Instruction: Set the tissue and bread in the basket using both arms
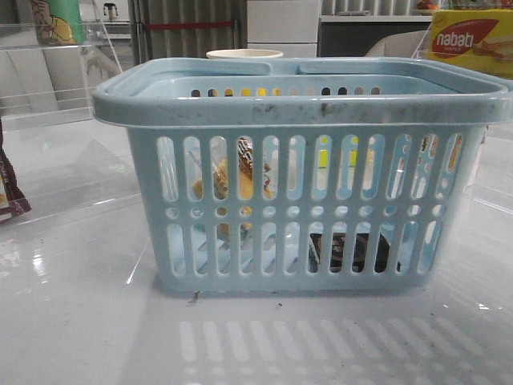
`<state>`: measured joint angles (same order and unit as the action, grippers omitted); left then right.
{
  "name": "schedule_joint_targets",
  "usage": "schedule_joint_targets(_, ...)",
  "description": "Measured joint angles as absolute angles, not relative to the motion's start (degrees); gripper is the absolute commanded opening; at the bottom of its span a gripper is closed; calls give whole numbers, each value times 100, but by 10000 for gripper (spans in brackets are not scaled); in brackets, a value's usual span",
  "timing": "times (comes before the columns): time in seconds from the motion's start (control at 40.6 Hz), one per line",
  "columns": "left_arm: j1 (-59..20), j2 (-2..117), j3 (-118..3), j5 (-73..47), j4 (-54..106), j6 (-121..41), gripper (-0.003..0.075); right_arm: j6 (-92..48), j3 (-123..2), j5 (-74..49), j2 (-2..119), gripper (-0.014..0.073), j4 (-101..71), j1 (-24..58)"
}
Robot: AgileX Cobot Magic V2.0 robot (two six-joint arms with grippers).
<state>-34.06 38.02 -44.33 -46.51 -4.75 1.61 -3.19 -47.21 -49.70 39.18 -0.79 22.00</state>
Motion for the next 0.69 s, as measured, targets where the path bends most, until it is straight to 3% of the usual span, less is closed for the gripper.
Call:
schedule_joint_targets(0.271, -3406, 3802, -4412, -4651, -484, 172, 489, -118, -4367, -5658, 2925, 591, -55, 2046)
schedule_joint_targets(0.394, -3406, 3802, -4412, -4656, -484, 172, 416, -95, -4244, -5718, 2745, 573, -55, 2046)
schedule_joint_targets(0.493, -3406, 3802, -4412, -4656, -484, 172, 329, -95, -4225, -5728, 2735, 483, -55, 2046)
schedule_joint_targets(0.69, -3406, 3802, -4412, -4656, -484, 172, 179, -82, -4225, -5728, 2726, 201, -55, 2046)
